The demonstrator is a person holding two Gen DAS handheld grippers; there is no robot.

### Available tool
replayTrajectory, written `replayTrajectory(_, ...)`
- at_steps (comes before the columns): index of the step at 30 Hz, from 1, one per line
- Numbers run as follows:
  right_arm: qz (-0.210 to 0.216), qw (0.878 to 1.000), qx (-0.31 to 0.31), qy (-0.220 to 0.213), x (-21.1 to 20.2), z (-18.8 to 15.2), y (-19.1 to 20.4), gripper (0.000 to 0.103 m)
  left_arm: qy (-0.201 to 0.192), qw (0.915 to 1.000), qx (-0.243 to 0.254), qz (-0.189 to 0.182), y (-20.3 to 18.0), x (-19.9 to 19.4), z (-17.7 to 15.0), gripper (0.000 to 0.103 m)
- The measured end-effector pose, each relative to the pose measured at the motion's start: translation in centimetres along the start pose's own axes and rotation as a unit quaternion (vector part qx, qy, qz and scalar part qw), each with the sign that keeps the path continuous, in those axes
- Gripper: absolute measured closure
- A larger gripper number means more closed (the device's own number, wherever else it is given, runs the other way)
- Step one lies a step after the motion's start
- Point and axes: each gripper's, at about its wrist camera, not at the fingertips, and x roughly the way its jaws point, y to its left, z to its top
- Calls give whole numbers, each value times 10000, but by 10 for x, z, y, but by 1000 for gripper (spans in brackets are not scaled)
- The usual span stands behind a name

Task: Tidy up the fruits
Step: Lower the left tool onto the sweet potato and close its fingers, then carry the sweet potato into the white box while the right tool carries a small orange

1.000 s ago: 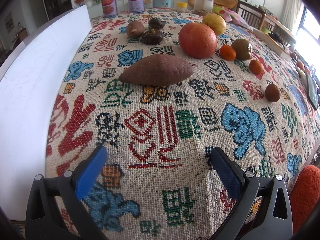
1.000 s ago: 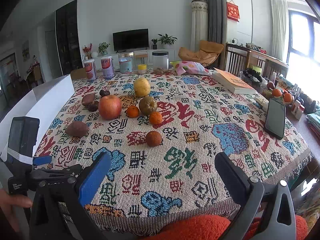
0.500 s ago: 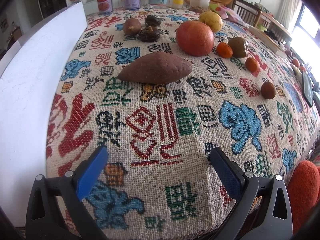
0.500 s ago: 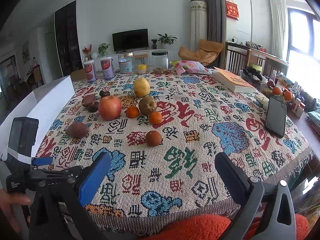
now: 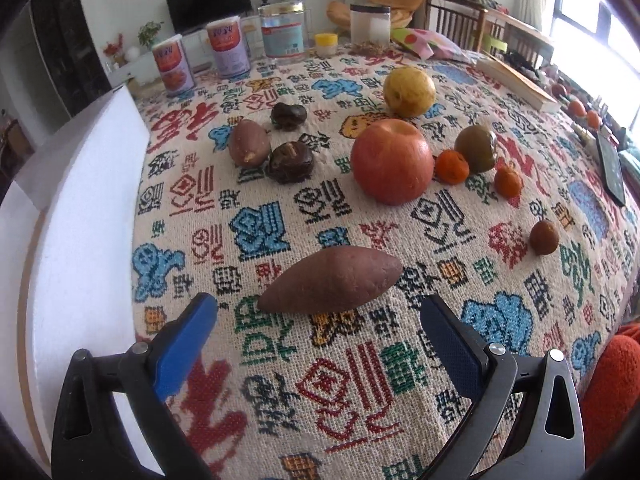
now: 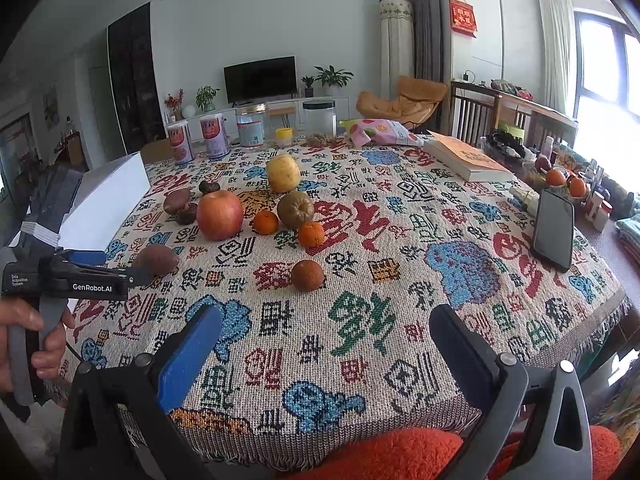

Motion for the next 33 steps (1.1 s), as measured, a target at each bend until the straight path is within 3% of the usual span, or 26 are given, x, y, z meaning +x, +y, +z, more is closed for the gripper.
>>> replayTrajectory(2,-2,10000,-10,-12,0,0,-1,0,105,9997,-18,-241,5,15,9,1)
replayTrajectory(5,1,10000,-22,-55,-2,0,-1,0,638,9934,-240,-922,11,39,10,2)
replayTrajectory(7,7,10000,-21,-91,-4,-1,-2,0,790,9874,-392,-1313,14,38,4,2)
replayTrajectory(12,74,9999,78,-115,-4,-1,-7,0,972,9695,-142,-2246,6,11,-17,2)
replayTrajectory(14,107,9999,114,-55,-2,-1,-8,0,813,9772,-46,-1959,4,3,-15,2)
replayTrajectory(16,119,9999,107,-22,0,-1,-8,0,656,9885,-78,-1358,5,6,-6,2)
replayTrajectory(19,100,9999,53,-47,-1,-1,-6,0,641,9933,-139,-956,3,27,5,4)
replayTrajectory(21,113,9999,73,-80,-3,-1,-7,0,789,9937,-105,-788,-2,43,7,30)
replayTrajectory(22,161,9997,133,-85,-3,-2,-10,0,663,9961,-20,-581,-6,42,8,34)
replayTrajectory(23,278,9992,263,-69,-4,-2,-16,0,634,9967,46,-501,-9,43,10,46)
replayTrajectory(24,420,9980,471,-33,-3,-1,-25,0,566,9974,26,-444,-10,41,10,50)
replayTrajectory(25,518,9961,709,22,-2,-1,-35,0,534,9974,-57,-489,-9,39,9,63)
replayTrajectory(27,817,9919,931,271,10,6,-52,0,495,9964,-338,-598,-4,35,5,63)
replayTrajectory(30,1036,9863,257,1260,54,26,-42,2,340,9947,-565,-787,-3,19,-5,63)
replayTrajectory(31,1141,9831,71,1431,66,29,-35,4,279,9939,-626,-868,-3,12,-8,63)
replayTrajectory(33,1366,9762,-109,1679,90,37,-21,24,169,9913,-786,-1040,-1,-4,-14,63)
